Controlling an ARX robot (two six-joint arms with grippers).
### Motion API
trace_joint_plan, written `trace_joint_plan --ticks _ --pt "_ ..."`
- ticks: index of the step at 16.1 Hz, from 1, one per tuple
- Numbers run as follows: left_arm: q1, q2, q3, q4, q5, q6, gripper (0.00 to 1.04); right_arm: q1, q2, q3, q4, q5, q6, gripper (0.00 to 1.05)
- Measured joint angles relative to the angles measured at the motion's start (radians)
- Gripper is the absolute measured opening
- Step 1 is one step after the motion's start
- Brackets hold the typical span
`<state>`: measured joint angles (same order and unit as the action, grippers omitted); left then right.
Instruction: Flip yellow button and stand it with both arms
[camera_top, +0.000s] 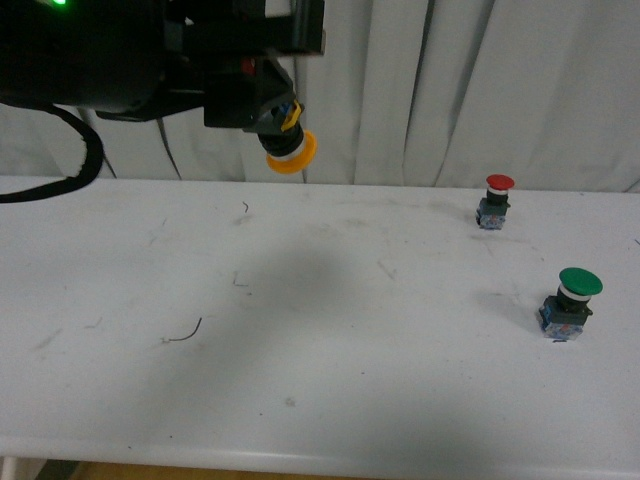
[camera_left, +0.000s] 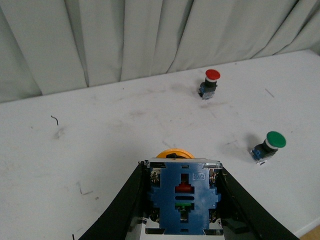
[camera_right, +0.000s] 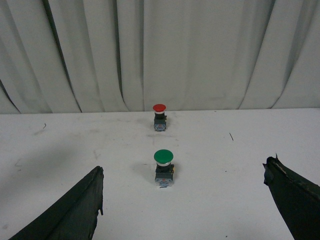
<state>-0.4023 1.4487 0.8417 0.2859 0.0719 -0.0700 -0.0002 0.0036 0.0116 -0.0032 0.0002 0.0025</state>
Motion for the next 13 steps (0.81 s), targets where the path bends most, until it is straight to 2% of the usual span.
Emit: trace_joint_plan --ticks 3,6,9,13 --pt "0.003 -0.117 -0.075 0.038 0.043 0.000 0.35 0.000 0.000 0.000 0.000 0.000 0.000 0.98" --pt "0.049 -0.149 -0.133 0.125 0.185 -0.072 0.35 0.000 0.000 0.000 0.000 0.000 0.000 0.98" --pt "0.111 -0.126 -0.214 0.358 0.412 -0.227 0.35 0.000 0.000 0.000 0.000 0.000 0.000 0.98" --pt "0.093 -0.047 -0.311 0.722 0.487 -0.571 0.35 0.000 0.000 0.000 0.000 0.000 0.000 0.98"
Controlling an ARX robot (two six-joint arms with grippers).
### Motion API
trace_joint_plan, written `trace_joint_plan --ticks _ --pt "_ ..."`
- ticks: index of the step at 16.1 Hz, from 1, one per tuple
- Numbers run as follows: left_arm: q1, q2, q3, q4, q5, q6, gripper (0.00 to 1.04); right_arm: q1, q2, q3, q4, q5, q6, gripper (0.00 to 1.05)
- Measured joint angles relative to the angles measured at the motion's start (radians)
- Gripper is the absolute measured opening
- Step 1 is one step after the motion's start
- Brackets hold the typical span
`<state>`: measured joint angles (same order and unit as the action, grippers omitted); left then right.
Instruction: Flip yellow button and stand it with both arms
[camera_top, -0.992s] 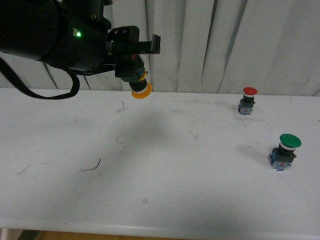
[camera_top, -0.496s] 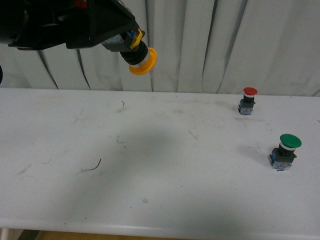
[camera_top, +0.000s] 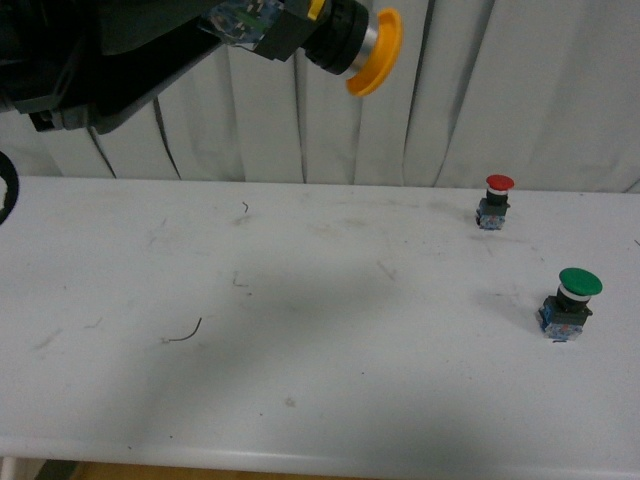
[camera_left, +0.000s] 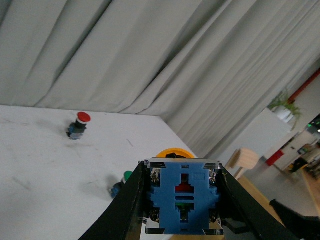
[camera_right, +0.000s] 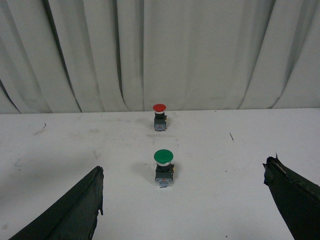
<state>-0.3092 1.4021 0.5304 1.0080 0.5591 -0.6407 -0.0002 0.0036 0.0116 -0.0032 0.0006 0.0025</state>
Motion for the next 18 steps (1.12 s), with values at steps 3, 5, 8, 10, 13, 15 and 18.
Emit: trace_joint_plan --ticks 3,5,8,10,13,15,18 --pt "-0.038 0.111 -0.027 0.265 0.011 -0.222 0.35 0.000 0.000 0.000 0.000 0.000 0.000 0.98" --pt "-0.076 0.175 -0.028 0.278 0.014 -0.304 0.35 0.000 0.000 0.000 0.000 0.000 0.000 0.98" --pt "-0.070 0.262 -0.026 0.274 0.010 -0.378 0.35 0.000 0.000 0.000 0.000 0.000 0.000 0.98" --pt "-0.056 0.280 -0.006 0.274 0.006 -0.407 0.35 0.000 0.000 0.000 0.000 0.000 0.000 0.98" --pt "-0.055 0.279 0.042 0.275 0.015 -0.407 0.35 0.000 0.000 0.000 0.000 0.000 0.000 0.98" --pt "-0.057 0.278 0.058 0.276 0.018 -0.407 0.35 0.000 0.000 0.000 0.000 0.000 0.000 0.98" --pt "-0.066 0.281 0.066 0.275 0.026 -0.401 0.35 0.000 0.000 0.000 0.000 0.000 0.000 0.98"
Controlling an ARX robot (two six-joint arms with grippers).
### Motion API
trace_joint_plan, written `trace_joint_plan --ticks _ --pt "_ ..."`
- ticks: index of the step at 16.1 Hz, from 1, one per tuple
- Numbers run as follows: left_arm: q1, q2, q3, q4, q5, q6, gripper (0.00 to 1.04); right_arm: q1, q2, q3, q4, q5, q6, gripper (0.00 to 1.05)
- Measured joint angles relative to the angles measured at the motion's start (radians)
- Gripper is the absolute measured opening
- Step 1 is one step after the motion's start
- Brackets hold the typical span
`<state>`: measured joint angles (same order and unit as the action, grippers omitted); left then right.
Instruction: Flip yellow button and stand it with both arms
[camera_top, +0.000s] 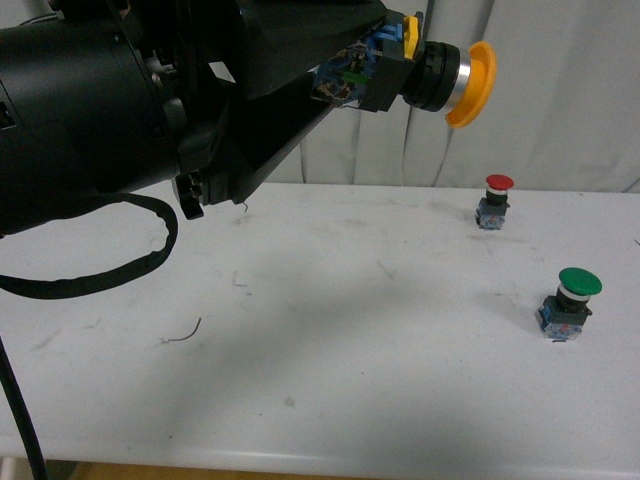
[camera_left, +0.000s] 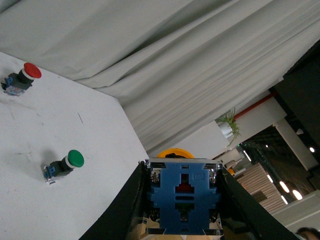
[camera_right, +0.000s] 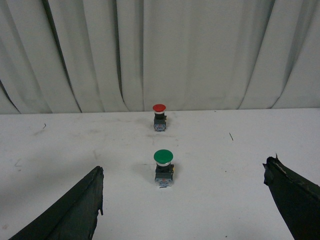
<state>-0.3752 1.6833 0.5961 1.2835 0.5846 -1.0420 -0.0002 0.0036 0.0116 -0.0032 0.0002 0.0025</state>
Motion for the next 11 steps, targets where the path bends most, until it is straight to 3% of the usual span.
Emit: trace_joint_plan --ticks 2,4,6,9,10,11 --pt "0.000 0.001 0.011 0.000 0.007 0.004 0.35 0.000 0.000 0.000 0.003 -0.003 0.000 0.98" --pt "0.006 0.001 0.012 0.000 0.010 0.005 0.35 -0.130 0.059 -0.002 0.261 -0.243 0.204 0.98" --pt "0.010 0.001 0.012 0.000 0.011 0.011 0.35 -0.177 0.325 0.002 0.541 -0.357 0.353 0.98" --pt "0.009 0.001 0.012 0.000 0.011 0.024 0.35 -0.125 0.856 0.154 1.095 -0.404 0.532 0.98" --pt "0.004 0.001 0.014 0.000 0.010 0.026 0.35 -0.090 1.038 0.251 1.243 -0.415 0.612 0.98" --pt "0.004 0.001 0.021 0.000 0.011 0.028 0.35 -0.050 1.199 0.343 1.295 -0.420 0.673 0.98"
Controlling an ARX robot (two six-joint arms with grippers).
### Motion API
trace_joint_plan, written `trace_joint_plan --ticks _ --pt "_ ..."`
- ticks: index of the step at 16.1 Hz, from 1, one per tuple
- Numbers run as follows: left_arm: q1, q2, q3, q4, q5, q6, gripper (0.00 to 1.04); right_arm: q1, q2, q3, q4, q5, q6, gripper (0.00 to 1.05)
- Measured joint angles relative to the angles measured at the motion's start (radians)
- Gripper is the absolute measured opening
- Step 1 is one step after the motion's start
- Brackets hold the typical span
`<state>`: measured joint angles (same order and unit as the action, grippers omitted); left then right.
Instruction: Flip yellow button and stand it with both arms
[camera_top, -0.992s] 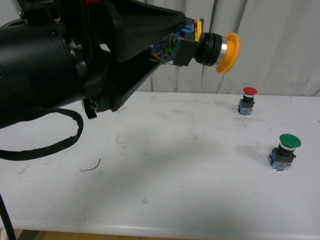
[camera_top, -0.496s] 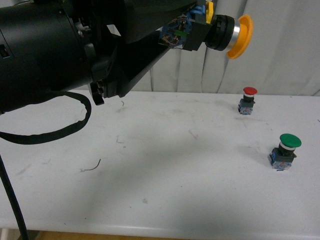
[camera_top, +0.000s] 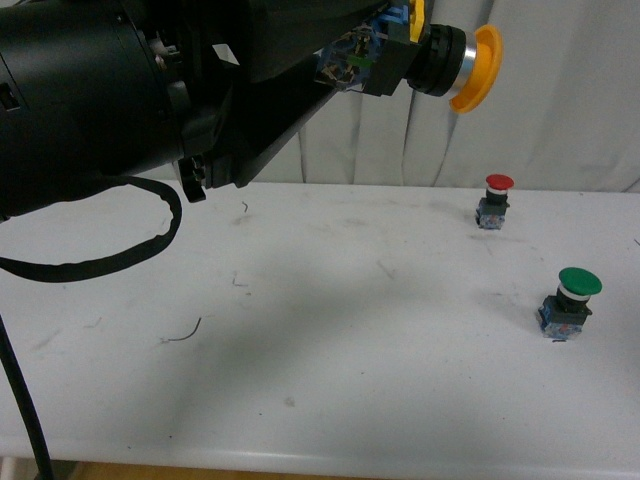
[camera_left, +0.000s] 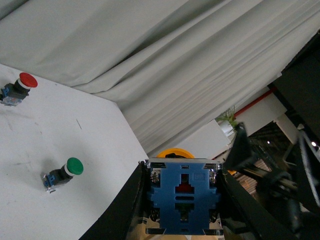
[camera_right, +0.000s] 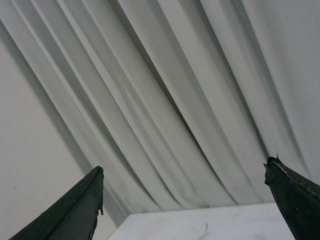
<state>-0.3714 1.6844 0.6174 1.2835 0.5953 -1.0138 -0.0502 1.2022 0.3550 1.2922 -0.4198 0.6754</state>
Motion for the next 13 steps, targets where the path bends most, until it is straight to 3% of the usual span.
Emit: trace_joint_plan --ticks 3,5,6,8,13 --pt "-0.010 0.000 0.006 0.000 -0.008 0.001 0.35 0.082 0.300 0.216 -0.012 -0.018 0.121 0.98" --pt "-0.011 0.000 0.006 0.000 -0.011 0.002 0.35 0.111 0.375 0.238 0.000 -0.059 0.230 0.98" --pt "-0.011 0.000 0.006 0.000 -0.011 0.002 0.35 0.118 0.500 0.218 -0.007 -0.092 0.423 0.98" --pt "-0.011 0.000 0.006 0.000 -0.011 0.003 0.35 0.137 0.604 0.208 -0.012 -0.139 0.619 0.98" --pt "-0.011 0.000 0.006 0.000 -0.011 0.010 0.35 0.156 0.650 0.261 -0.008 -0.229 0.787 0.98"
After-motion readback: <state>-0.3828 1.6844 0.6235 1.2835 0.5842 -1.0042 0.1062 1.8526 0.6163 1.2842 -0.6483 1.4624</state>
